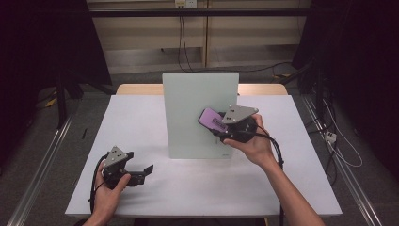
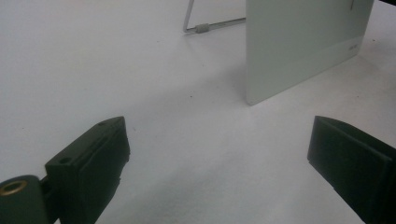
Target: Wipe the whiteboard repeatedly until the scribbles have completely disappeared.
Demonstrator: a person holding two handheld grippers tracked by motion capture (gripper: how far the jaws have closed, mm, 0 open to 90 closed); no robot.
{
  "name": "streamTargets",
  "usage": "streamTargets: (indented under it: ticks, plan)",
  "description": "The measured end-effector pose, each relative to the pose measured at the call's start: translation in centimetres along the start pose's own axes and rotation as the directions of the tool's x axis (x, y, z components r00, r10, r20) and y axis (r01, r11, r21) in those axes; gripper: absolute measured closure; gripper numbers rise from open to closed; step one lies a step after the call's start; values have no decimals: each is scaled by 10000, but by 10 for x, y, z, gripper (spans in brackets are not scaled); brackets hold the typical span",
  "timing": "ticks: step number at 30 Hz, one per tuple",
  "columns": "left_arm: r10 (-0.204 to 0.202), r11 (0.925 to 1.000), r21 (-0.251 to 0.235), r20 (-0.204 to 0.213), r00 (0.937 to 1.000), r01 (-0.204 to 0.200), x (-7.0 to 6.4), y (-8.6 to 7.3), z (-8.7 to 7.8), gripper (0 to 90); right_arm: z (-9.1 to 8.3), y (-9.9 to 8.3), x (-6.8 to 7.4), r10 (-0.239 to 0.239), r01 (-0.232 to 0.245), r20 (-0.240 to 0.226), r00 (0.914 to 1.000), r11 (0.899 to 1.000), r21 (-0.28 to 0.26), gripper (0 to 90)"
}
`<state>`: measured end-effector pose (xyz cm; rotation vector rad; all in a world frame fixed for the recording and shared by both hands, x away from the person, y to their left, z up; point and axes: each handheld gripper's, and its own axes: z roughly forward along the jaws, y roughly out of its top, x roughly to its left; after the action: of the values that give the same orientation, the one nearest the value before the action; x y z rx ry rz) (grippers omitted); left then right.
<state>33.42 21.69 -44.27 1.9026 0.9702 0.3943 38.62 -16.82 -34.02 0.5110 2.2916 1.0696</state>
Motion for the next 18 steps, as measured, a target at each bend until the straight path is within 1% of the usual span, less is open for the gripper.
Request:
streamTargets:
  ticks: [5, 7, 9, 18]
  plan:
    - [13, 10000, -12, -1, 10000, -13, 0, 0, 0, 54, -3, 13, -7, 5, 1, 330, 9995, 9998, -190, 416]
    - [-29, 10000, -34, 0, 10000, 29, 0, 0, 0, 54, -3, 15, -8, 30, -21, 369, 9993, 9997, -249, 416]
    - [-32, 10000, -50, -6, 10000, 32, 1, 0, -1, 54, -3, 15, -7, -59, 68, 423, 9991, 9997, -228, 416]
    - [-1, 10000, -9, -1, 10000, 1, 0, 0, 0, 54, 5, 4, 6, -210, 210, 37, 9998, 9997, 131, 417]
